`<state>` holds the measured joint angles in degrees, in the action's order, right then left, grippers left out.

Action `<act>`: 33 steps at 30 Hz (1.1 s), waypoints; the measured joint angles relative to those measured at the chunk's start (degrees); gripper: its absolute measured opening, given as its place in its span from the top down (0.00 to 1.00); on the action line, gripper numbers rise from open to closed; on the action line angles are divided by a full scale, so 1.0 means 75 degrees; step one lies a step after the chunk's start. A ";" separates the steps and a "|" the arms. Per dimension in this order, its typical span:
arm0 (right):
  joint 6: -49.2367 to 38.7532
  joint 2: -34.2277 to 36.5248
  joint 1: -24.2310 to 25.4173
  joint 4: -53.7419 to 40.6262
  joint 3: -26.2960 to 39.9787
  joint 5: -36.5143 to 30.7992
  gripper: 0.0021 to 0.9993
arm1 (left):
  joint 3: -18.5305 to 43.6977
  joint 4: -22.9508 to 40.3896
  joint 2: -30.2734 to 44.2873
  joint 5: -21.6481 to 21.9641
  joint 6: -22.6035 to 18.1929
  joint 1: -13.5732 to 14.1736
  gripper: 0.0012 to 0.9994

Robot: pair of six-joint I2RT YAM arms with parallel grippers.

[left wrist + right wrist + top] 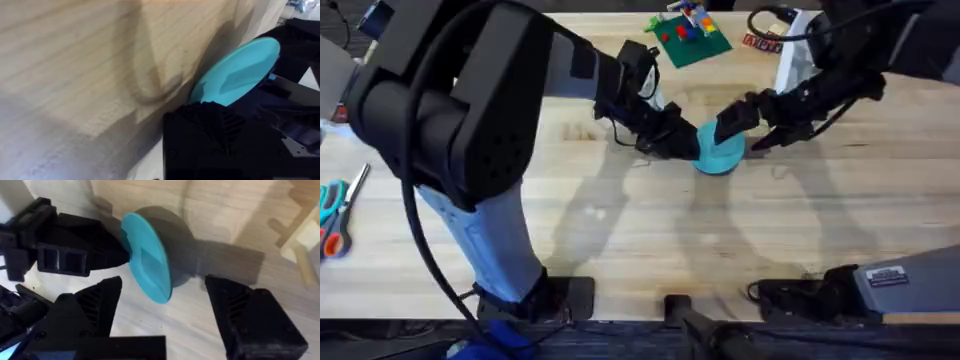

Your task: Pick up the plates from the table one by one and place each into a slot on the dish rack.

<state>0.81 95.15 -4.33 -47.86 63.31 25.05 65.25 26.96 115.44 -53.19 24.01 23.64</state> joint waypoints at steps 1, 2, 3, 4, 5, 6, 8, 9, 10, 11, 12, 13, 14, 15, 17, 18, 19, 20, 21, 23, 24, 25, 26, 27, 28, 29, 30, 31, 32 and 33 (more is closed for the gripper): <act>0.0001 0.0038 -0.0030 0.0023 0.0000 -0.0004 0.02 | 0.0000 0.0000 0.0000 0.0000 0.0000 0.0000 0.96; 0.0001 0.0063 -0.0071 0.0052 0.0000 -0.0007 0.05 | 0.0000 0.0000 0.0000 0.0000 0.0000 0.0000 0.96; 0.0000 0.0072 -0.0104 0.0091 -0.0003 -0.0013 0.08 | 0.0000 0.0000 0.0000 0.0000 0.0000 0.0000 0.96; 0.0004 0.0073 -0.0123 0.0138 -0.0003 -0.0019 0.11 | 0.0000 0.0000 0.0000 0.0000 -0.0003 0.0000 0.96; 0.0007 0.0073 -0.0147 0.0195 -0.0003 -0.0024 0.15 | 0.0000 0.0000 0.0000 0.0000 -0.0003 0.0000 0.96; 0.0039 0.0073 -0.0160 0.0255 -0.0004 -0.0024 0.20 | 0.0000 0.0000 0.0000 0.0000 -0.0001 0.0000 0.96; 0.0097 0.0079 -0.0165 0.0379 -0.0006 -0.0027 0.30 | 0.0000 0.0000 0.0000 0.0000 0.0000 0.0000 0.96; 0.0136 0.0079 -0.0165 0.0422 -0.0006 -0.0024 0.34 | 0.0000 0.0000 0.0000 0.0000 0.0000 0.0000 0.96; 0.0158 0.0079 -0.0165 0.0432 -0.0006 -0.0024 0.36 | 0.0000 0.0000 0.0000 0.0000 0.0000 0.0000 0.96; 0.0176 0.0079 -0.0165 0.0435 -0.0006 -0.0027 0.40 | 0.0000 0.0000 0.0000 0.0000 0.0000 0.0000 0.96; 0.0205 0.0079 -0.0165 0.0435 -0.0006 -0.0027 0.45 | 0.0000 0.0000 0.0000 0.0000 -0.0002 0.0000 0.96; 0.0227 0.0079 -0.0165 0.0435 -0.0006 -0.0024 0.49 | 0.0000 0.0001 0.0000 0.0000 -0.0001 0.0000 0.96; 0.0237 0.0079 -0.0165 0.0435 -0.0008 -0.0027 0.53 | 0.0000 0.0001 0.0000 0.0000 -0.0001 0.0000 0.96; 0.0241 0.0079 -0.0165 0.0435 -0.0009 -0.0024 0.57 | 0.0000 0.0000 0.0000 0.0000 0.0000 0.0000 0.96; 0.0263 0.0079 -0.0165 0.0427 -0.0015 -0.0024 0.65 | 0.0000 0.0000 0.0000 0.0000 -0.0003 0.0000 0.96; 0.0263 0.0079 -0.0165 0.0426 -0.0020 -0.0027 0.66 | 0.0000 0.0000 0.0000 0.0000 -0.0003 0.0000 0.96; 0.0265 0.0079 -0.0165 0.0423 -0.0023 -0.0024 0.68 | 0.0000 0.0000 0.0000 0.0000 -0.0001 0.0000 0.96; 0.0265 0.0079 -0.0165 0.0426 -0.0023 -0.0034 0.74 | 0.0000 0.0000 0.0002 0.0000 -0.0002 0.0000 0.96; 0.0283 0.0079 -0.0165 0.0423 -0.0023 -0.0065 0.83 | 0.0000 0.0000 0.0000 0.0000 -0.0003 0.0000 0.96; 0.0293 0.0076 -0.0134 0.0408 -0.0023 -0.0025 0.92 | 0.0000 0.0000 0.0000 -0.0005 -0.0002 0.0000 0.96; 0.0292 0.0068 -0.0116 0.0408 -0.0020 0.0009 0.93 | 0.0000 0.0000 0.0000 -0.0006 0.0000 0.0000 0.96; 0.0295 0.0064 -0.0106 0.0402 -0.0020 0.0037 0.94 | 0.0000 0.0002 0.0000 -0.0006 -0.0003 0.0000 0.96; 0.0294 0.0062 -0.0103 0.0407 -0.0020 0.0043 0.94 | 0.0000 0.0000 0.0002 -0.0012 -0.0003 -0.0003 0.96; 0.0292 0.0062 -0.0103 0.0412 -0.0020 0.0045 0.94 | 0.0000 0.0000 0.0000 -0.0012 -0.0002 -0.0003 0.96; 0.0292 0.0062 -0.0103 0.0408 -0.0020 0.0049 0.94 | 0.0000 0.0000 0.0000 -0.0012 -0.0003 -0.0003 0.96; 0.0292 0.0062 -0.0103 0.0411 -0.0020 0.0062 0.94 | 0.0000 0.0000 0.0000 -0.0012 -0.0002 -0.0003 0.96; 0.0292 0.0062 -0.0100 0.0408 -0.0020 0.0068 0.94 | 0.0000 0.0000 0.0000 -0.0012 -0.0003 -0.0003 0.96; 0.0292 0.0062 -0.0100 0.0409 -0.0020 0.0069 0.95 | 0.0003 0.0003 0.0000 -0.0012 -0.0003 -0.0003 0.96; 0.0292 0.0062 -0.0100 0.0411 -0.0020 0.0069 0.95 | 0.0014 0.0015 0.0000 -0.0008 -0.0001 -0.0003 0.96; 0.0292 0.0062 -0.0100 0.0409 -0.0020 0.0072 0.95 | 0.0036 0.0053 0.0000 0.0007 0.0001 0.0000 0.96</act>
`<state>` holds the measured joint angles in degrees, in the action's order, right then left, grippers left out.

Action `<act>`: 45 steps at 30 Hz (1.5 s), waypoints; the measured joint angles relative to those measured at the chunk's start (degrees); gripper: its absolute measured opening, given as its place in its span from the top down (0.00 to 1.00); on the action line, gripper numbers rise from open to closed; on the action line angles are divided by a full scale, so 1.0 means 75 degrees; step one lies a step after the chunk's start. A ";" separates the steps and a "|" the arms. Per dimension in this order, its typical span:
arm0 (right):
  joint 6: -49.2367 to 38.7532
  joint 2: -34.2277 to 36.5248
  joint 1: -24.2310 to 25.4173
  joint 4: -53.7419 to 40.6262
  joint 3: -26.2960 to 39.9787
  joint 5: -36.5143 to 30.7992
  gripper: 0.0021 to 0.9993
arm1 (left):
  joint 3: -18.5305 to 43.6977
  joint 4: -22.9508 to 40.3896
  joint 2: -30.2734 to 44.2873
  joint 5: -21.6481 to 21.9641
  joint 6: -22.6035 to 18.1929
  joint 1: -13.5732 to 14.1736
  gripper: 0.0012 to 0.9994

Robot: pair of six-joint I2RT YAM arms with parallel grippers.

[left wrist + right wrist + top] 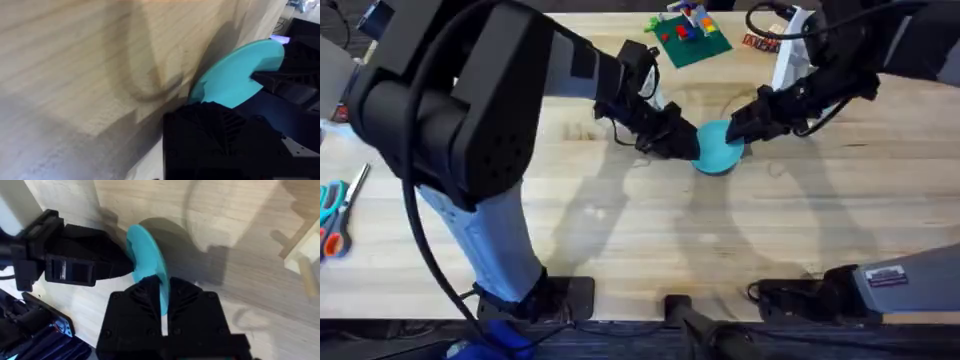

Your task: Pick up the plates from the table one by one and place each into a slot on the dish rack.

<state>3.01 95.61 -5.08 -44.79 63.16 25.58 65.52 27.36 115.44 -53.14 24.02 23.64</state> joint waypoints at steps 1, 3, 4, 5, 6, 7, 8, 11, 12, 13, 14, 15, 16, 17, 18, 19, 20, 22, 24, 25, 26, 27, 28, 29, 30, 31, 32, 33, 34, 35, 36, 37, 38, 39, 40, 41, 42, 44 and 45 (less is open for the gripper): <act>0.0000 0.0000 0.0000 0.0002 0.0000 0.0003 0.95 | 0.0032 0.0041 0.0000 0.0026 -0.0001 0.0000 0.96; 0.0000 0.0000 0.0000 0.0005 0.0000 0.0028 0.95 | 0.0149 0.0201 -0.0005 0.0118 -0.0001 0.0000 0.96; 0.0003 0.0000 0.0000 0.0008 0.0000 0.0058 0.95 | 0.0235 0.0343 -0.0041 0.0258 -0.0006 -0.0003 0.96; 0.0003 0.0003 -0.0007 0.0022 0.0000 0.0094 0.96 | 0.0325 0.0491 -0.0100 0.0437 -0.0004 -0.0003 0.96; 0.0001 0.0000 -0.0014 0.0028 0.0000 0.0116 0.96 | 0.0442 0.0693 -0.0206 0.0657 -0.0028 -0.0013 0.96; 0.0003 0.0000 -0.0020 0.0028 0.0000 0.0137 0.96 | 0.0576 0.0910 -0.0363 0.0857 -0.0069 -0.0049 0.96; 0.0002 0.0002 -0.0020 0.0028 0.0000 0.0143 0.96 | 0.0760 0.1180 -0.0558 0.1072 -0.0141 -0.0105 0.96; -0.0065 0.0000 -0.0020 -0.0020 0.0037 0.0172 0.97 | 0.1433 0.1958 -0.1236 0.1596 -0.0409 -0.0371 0.96; -0.0117 0.0003 -0.0023 -0.0064 0.0081 0.0178 0.97 | 0.1667 0.2193 -0.1470 0.1748 -0.0508 -0.0480 0.96; -0.0204 0.0003 -0.0023 -0.0132 0.0165 0.0167 0.97 | 0.1910 0.2426 -0.1709 0.1917 -0.0607 -0.0597 0.96; -0.0290 0.0003 -0.0038 -0.0211 0.0264 0.0163 0.97 | 0.2141 0.2688 -0.1930 0.2104 -0.0690 -0.0711 0.96; -0.0429 0.0003 -0.0048 -0.0316 0.0421 0.0140 0.97 | 0.2318 0.2922 -0.2109 0.2295 -0.0745 -0.0811 0.96; -0.0558 0.0003 -0.0050 -0.0418 0.0594 0.0124 0.97 | 0.2503 0.3219 -0.2286 0.2553 -0.0800 -0.0908 0.96; -0.0718 0.0003 -0.0050 -0.0526 0.0810 0.0061 0.97 | 0.2623 0.3428 -0.2409 0.2775 -0.0830 -0.0967 0.96; -0.0888 0.0002 -0.0050 -0.0634 0.1045 -0.0005 0.97 | 0.2730 0.3650 -0.2513 0.3051 -0.0864 -0.1011 0.96; -0.1045 0.0001 -0.0050 -0.0766 0.1293 -0.0093 0.97 | 0.2824 0.3906 -0.2588 0.3355 -0.0896 -0.1030 0.96; -0.1199 0.0000 -0.0050 -0.0956 0.1574 -0.0216 0.97 | 0.2888 0.4120 -0.2619 0.3613 -0.0922 -0.1029 0.96; -0.1503 -0.0003 -0.0050 -0.1328 0.2185 -0.0530 0.97 | 0.2973 0.4496 -0.2627 0.4124 -0.0955 -0.1021 0.96; -0.1843 -0.0006 -0.0050 -0.1715 0.2804 -0.0913 0.97 | 0.2978 0.4727 -0.2620 0.4521 -0.0983 -0.1020 0.96; -0.2007 -0.0016 -0.0050 -0.1878 0.3080 -0.1092 0.97 | 0.2978 0.4799 -0.2617 0.4682 -0.0986 -0.1020 0.96; -0.2185 -0.0028 -0.0050 -0.2033 0.3339 -0.1265 0.97 | 0.2978 0.4836 -0.2612 0.4811 -0.0991 -0.1022 0.96; -0.2378 -0.0041 -0.0050 -0.2203 0.3629 -0.1433 0.97 | 0.2978 0.4848 -0.2602 0.4906 -0.1003 -0.1023 0.96; -0.2561 -0.0045 -0.0050 -0.2366 0.3895 -0.1575 0.97 | 0.2978 0.4844 -0.2597 0.4979 -0.1007 -0.1020 0.96; -0.2718 -0.0055 -0.0050 -0.2490 0.4137 -0.1700 0.97 | 0.2978 0.4846 -0.2597 0.5063 -0.1009 -0.1020 0.96; -0.2873 -0.0055 -0.0050 -0.2591 0.4364 -0.1824 0.97 | 0.2978 0.4840 -0.2597 0.5087 -0.1012 -0.1020 0.96; -0.2999 -0.0055 -0.0050 -0.2646 0.4543 -0.1932 0.97 | 0.2978 0.4840 -0.2597 0.5129 -0.1023 -0.1020 0.93; -0.3117 -0.0064 -0.0050 -0.2692 0.4714 -0.2059 0.97 | 0.2978 0.4838 -0.2597 0.5167 -0.1057 -0.1020 0.84; -0.3242 -0.0067 -0.0050 -0.2753 0.4863 -0.2210 0.97 | 0.2978 0.4831 -0.2597 0.5206 -0.1038 -0.1020 0.74; -0.3339 -0.0070 -0.0050 -0.2822 0.4976 -0.2336 0.97 | 0.2978 0.4825 -0.2597 0.5240 -0.1052 -0.1020 0.66; -0.3459 -0.0070 -0.0050 -0.2905 0.5086 -0.2483 0.97 | 0.2978 0.4808 -0.2597 0.5253 -0.1078 -0.1020 0.52; -0.3787 -0.0070 -0.0050 -0.3133 0.5249 -0.2830 0.97 | 0.2980 0.4796 -0.2597 0.5265 -0.1068 -0.1020 0.06; -0.3861 -0.0070 -0.0050 -0.3198 0.5261 -0.2905 0.97 | 0.2980 0.4796 -0.2597 0.5270 -0.1068 -0.1020 0.02; -0.3911 -0.0070 -0.0050 -0.3247 0.5263 -0.2959 0.97 | 0.2980 0.4790 -0.2597 0.5269 -0.1068 -0.1020 0.01; -0.3963 -0.0070 -0.0050 -0.3276 0.5263 -0.3016 0.97 | 0.2980 0.4790 -0.2597 0.5271 -0.1070 -0.1020 0.01; -0.4014 -0.0068 -0.0050 -0.3282 0.5261 -0.3057 0.97 | 0.2980 0.4790 -0.2597 0.5271 -0.1071 -0.1020 0.01; -0.4098 -0.0070 -0.0050 -0.3278 0.5263 -0.3082 0.97 | 0.2980 0.4789 -0.2597 0.5271 -0.1069 -0.1020 0.00; -0.4227 -0.0070 -0.0050 -0.3276 0.5263 -0.3103 0.97 | 0.2980 0.4790 -0.2597 0.5271 -0.1070 -0.1020 0.00; -0.4646 -0.0070 -0.0050 -0.3279 0.5263 -0.3145 0.97 | 0.2980 0.4788 -0.2597 0.5271 -0.1070 -0.1020 0.00; -0.4908 -0.0070 -0.0050 -0.3277 0.5263 -0.3173 0.97 | 0.2979 0.4790 -0.2597 0.5271 -0.1070 -0.1020 0.00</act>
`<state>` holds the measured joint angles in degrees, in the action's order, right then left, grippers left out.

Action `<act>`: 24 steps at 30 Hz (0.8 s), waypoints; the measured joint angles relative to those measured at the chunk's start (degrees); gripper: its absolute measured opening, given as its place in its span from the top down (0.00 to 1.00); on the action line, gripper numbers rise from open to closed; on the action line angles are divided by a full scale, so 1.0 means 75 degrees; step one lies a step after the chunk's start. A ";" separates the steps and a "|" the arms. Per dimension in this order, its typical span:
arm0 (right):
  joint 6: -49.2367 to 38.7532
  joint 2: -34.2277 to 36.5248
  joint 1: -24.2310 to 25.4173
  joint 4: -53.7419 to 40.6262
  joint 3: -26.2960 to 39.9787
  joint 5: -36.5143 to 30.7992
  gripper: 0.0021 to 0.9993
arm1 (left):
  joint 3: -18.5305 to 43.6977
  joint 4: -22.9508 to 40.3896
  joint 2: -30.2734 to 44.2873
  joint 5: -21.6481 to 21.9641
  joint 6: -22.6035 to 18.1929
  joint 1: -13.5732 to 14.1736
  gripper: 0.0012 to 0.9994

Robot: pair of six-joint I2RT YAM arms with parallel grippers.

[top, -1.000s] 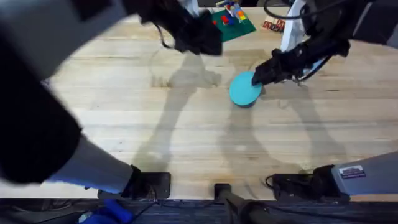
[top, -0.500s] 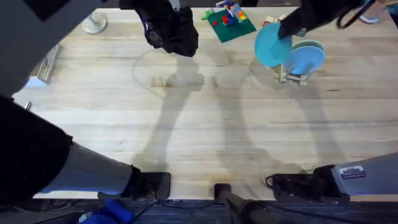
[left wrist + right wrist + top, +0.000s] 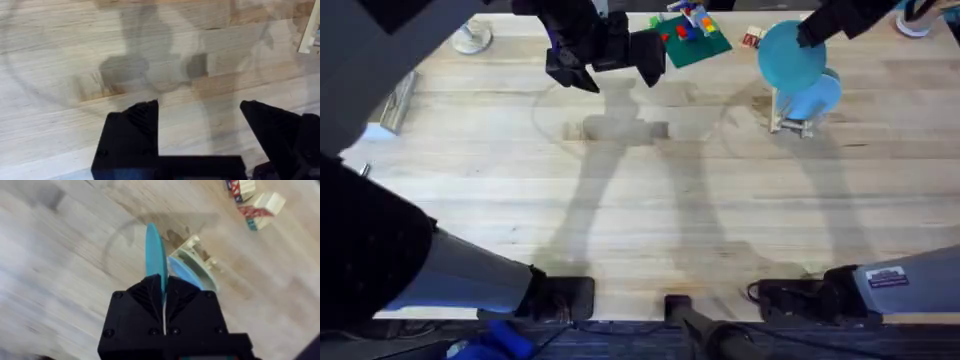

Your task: Pick up the plates from the table one by one and place each into a slot on the dish rack.

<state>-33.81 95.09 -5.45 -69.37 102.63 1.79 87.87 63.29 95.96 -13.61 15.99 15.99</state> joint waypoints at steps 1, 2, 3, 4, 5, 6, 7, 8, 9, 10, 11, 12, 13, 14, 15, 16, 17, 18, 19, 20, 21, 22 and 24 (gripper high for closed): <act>-0.0290 0.0000 0.0000 0.0001 0.0000 -0.0015 0.97 | -0.0002 0.0000 0.0000 0.0000 0.0000 0.0000 0.00; -0.0675 0.0002 0.0000 0.0001 0.0000 -0.0038 0.97 | 0.0001 0.0007 0.0000 0.0000 0.0000 0.0000 0.00; -0.1035 0.0000 0.0000 0.0000 0.0000 -0.0066 0.97 | 0.0001 0.0026 0.0000 0.0000 0.0000 0.0000 0.00; -0.1384 0.0000 0.0000 -0.0002 0.0000 -0.0105 0.97 | 0.0001 0.0038 0.0000 0.0000 0.0000 0.0000 0.00; -0.1758 0.0003 0.0000 -0.0002 0.0000 -0.0201 0.97 | 0.0001 0.0038 0.0000 0.0000 0.0000 0.0000 0.00; -0.2077 0.0000 -0.0001 0.0001 0.0000 -0.0325 0.97 | -0.0001 0.0040 0.0000 0.0000 0.0000 0.0000 0.00; -0.2368 0.0000 -0.0003 0.0000 0.0000 -0.0485 0.97 | 0.0001 0.0056 0.0000 0.0000 0.0000 0.0000 0.00; -0.2596 0.0000 0.0000 0.0004 0.0000 -0.0638 0.97 | 0.0001 0.0091 0.0000 0.0000 0.0000 0.0000 0.00; -0.2839 0.0000 0.0000 0.0018 0.0000 -0.0837 0.97 | 0.0000 0.0144 0.0000 0.0001 0.0000 0.0000 0.00; -0.3044 0.0000 0.0000 0.0024 0.0000 -0.1034 0.97 | 0.0001 0.0206 0.0000 0.0003 0.0000 0.0000 0.00; -0.3207 0.0000 0.0000 0.0024 0.0000 -0.1186 0.97 | 0.0001 0.0271 0.0000 0.0006 0.0000 0.0000 0.00; -0.3423 0.0000 0.0000 0.0024 0.0000 -0.1374 0.97 | 0.0001 0.0371 0.0000 0.0015 0.0000 0.0000 0.00; -0.3619 0.0001 0.0000 0.0024 0.0000 -0.1524 0.97 | 0.0001 0.0477 0.0000 0.0017 0.0000 0.0000 0.00; -0.3777 0.0000 0.0003 0.0024 0.0000 -0.1623 0.97 | 0.0001 0.0572 0.0000 0.0017 0.0000 0.0000 0.00; -0.3951 0.0000 0.0006 0.0024 0.0000 -0.1715 0.97 | 0.0001 0.0703 0.0000 0.0018 0.0000 0.0000 0.00; -0.4099 0.0000 0.0009 0.0023 0.0000 -0.1781 0.97 | 0.0001 0.0854 0.0000 0.0020 -0.0003 0.0000 0.00; -0.4219 0.0000 0.0009 0.0019 0.0000 -0.1840 0.97 | 0.0001 0.1017 0.0000 0.0020 -0.0003 0.0000 0.00; -0.4333 0.0000 0.0009 0.0001 0.0000 -0.1884 0.97 | 0.0001 0.1159 0.0000 0.0020 -0.0003 0.0000 0.00; -0.4414 0.0000 0.0009 -0.0055 0.0000 -0.1920 0.97 | 0.0001 0.1312 0.0000 0.0020 -0.0003 0.0000 0.00; -0.4505 0.0000 0.0009 -0.0165 0.0000 -0.1941 0.97 | 0.0001 0.1485 0.0000 0.0020 -0.0003 0.0000 0.00; -0.4584 0.0000 0.0009 -0.0316 0.0000 -0.1957 0.97 | 0.0001 0.1638 0.0000 0.0020 -0.0003 0.0000 0.00; -0.4666 0.0000 0.0009 -0.0493 0.0000 -0.1966 0.97 | 0.0001 0.1791 0.0000 0.0020 -0.0007 0.0000 0.00; -0.4777 0.0000 0.0009 -0.0787 0.0000 -0.1988 0.97 | 0.0001 0.2114 0.0000 0.0020 -0.0015 0.0000 0.00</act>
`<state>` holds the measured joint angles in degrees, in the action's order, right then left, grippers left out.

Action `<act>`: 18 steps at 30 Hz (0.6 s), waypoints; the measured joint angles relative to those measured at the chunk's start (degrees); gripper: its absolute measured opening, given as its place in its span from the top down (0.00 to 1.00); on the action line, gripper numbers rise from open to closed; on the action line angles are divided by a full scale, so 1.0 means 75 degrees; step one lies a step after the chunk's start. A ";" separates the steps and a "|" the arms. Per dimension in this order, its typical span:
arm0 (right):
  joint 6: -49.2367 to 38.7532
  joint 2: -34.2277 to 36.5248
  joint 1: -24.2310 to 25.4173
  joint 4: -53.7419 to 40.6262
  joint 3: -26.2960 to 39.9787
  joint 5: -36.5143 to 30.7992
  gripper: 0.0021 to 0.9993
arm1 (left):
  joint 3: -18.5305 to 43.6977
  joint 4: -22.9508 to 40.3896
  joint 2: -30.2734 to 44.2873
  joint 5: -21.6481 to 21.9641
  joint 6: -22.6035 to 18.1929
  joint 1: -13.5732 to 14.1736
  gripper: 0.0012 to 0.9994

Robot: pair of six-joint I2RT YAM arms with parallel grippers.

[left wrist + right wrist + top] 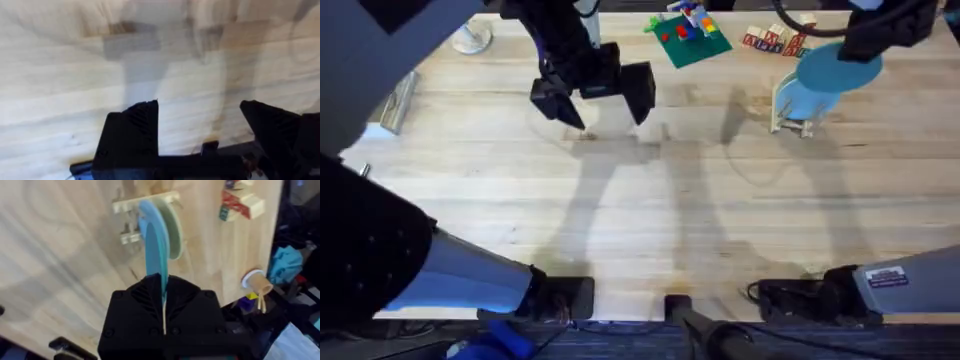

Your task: Pick up the plates from the table one by one and place each into a slot on the dish rack.

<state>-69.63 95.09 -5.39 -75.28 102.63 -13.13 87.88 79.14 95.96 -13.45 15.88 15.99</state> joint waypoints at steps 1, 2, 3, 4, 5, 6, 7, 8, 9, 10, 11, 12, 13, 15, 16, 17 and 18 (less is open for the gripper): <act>-0.0064 0.0000 0.0000 -0.0100 0.0000 0.0003 0.97 | 0.0000 0.0154 0.0000 0.0000 -0.0003 0.0000 0.00; -0.0107 0.0000 0.0000 -0.0157 0.0000 0.0003 0.97 | 0.0000 0.0317 0.0000 0.0000 -0.0003 0.0000 0.00; -0.0156 0.0000 0.0000 -0.0204 0.0000 0.0003 0.97 | 0.0000 0.0429 0.0000 0.0000 -0.0003 0.0000 0.00; -0.0201 0.0000 0.0000 -0.0255 0.0000 0.0003 0.97 | 0.0000 0.0540 0.0000 0.0000 -0.0003 0.0000 0.00; -0.0266 0.0000 0.0000 -0.0309 0.0000 0.0003 0.97 | 0.0000 0.0645 0.0000 0.0000 -0.0003 0.0000 0.00; -0.0348 0.0000 0.0000 -0.0347 0.0000 0.0003 0.97 | 0.0000 0.0747 0.0000 0.0000 -0.0003 0.0000 0.00; -0.0444 0.0002 0.0000 -0.0347 0.0000 0.0006 0.97 | 0.0000 0.0840 0.0000 0.0000 -0.0003 0.0000 0.00; -0.0561 0.0000 0.0000 -0.0328 0.0000 0.0023 0.97 | 0.0000 0.0904 0.0000 0.0000 -0.0003 0.0000 0.00; -0.0701 0.0000 0.0002 -0.0316 0.0000 0.0065 0.97 | 0.0000 0.0953 0.0000 0.0000 -0.0003 0.0000 0.00; -0.0849 0.0000 0.0015 -0.0313 0.0000 0.0131 0.97 | 0.0000 0.0992 0.0000 0.0000 -0.0003 0.0000 0.00; -0.0974 0.0000 0.0037 -0.0313 0.0000 0.0198 0.97 | 0.0000 0.1022 0.0000 0.0000 -0.0003 0.0000 0.00; -0.1096 0.0000 0.0061 -0.0313 0.0000 0.0292 0.97 | 0.0000 0.1037 0.0000 0.0000 -0.0003 0.0000 0.00; -0.1173 0.0000 0.0093 -0.0313 0.0000 0.0384 0.97 | 0.0000 0.1048 0.0000 0.0000 -0.0003 0.0000 0.00; -0.1306 0.0003 0.0209 -0.0313 0.0000 0.0577 0.97 | 0.0000 0.1051 0.0000 0.0000 -0.0003 0.0000 0.00; -0.1354 0.0003 0.0279 -0.0313 0.0000 0.0652 0.97 | 0.0000 0.1051 0.0000 0.0000 -0.0003 0.0000 0.00; -0.1393 0.0003 0.0364 -0.0313 0.0000 0.0732 0.97 | 0.0000 0.1051 0.0000 0.0000 -0.0003 0.0000 0.00; -0.1412 0.0003 0.0435 -0.0313 0.0000 0.0784 0.97 | 0.0000 0.1051 0.0000 0.0000 -0.0003 0.0000 0.00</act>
<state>-80.23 95.11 -2.13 -77.62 102.63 -7.24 87.88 87.02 95.96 -13.45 15.86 15.99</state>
